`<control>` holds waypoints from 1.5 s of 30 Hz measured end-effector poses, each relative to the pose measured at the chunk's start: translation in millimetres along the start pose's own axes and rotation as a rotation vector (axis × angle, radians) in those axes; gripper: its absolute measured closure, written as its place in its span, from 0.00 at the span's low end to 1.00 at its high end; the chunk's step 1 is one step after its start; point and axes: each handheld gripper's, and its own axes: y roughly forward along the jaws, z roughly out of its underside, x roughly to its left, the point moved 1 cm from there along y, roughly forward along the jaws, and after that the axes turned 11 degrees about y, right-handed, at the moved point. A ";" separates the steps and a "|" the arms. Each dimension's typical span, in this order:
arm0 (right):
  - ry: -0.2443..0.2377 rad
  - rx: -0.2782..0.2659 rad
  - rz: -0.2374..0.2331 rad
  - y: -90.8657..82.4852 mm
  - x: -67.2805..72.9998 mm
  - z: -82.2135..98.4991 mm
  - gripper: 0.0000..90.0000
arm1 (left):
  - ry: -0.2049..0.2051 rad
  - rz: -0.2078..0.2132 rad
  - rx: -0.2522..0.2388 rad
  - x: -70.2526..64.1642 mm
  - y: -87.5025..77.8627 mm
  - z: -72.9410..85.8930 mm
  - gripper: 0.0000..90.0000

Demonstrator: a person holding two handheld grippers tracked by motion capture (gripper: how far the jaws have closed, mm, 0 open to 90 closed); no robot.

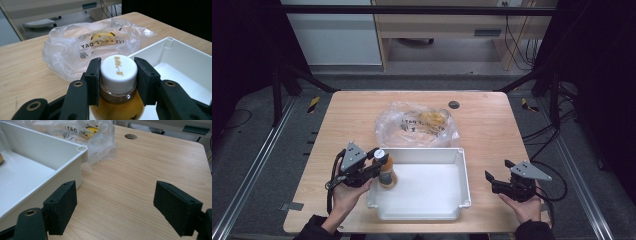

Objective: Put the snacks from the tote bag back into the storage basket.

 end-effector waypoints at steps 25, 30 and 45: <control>0.000 0.005 0.007 0.2 0.5 0.8 0.20 | -0.013 -0.021 -0.047 0.9 -6.3 8.9 0.45; 0.000 0.003 0.010 -0.6 -0.3 0.6 0.19 | -0.023 0.000 -0.072 6.7 -18.1 13.2 0.35; 0.002 0.015 0.028 -1.1 -1.8 0.8 0.18 | -0.037 -0.060 -0.020 41.5 -38.6 60.1 0.29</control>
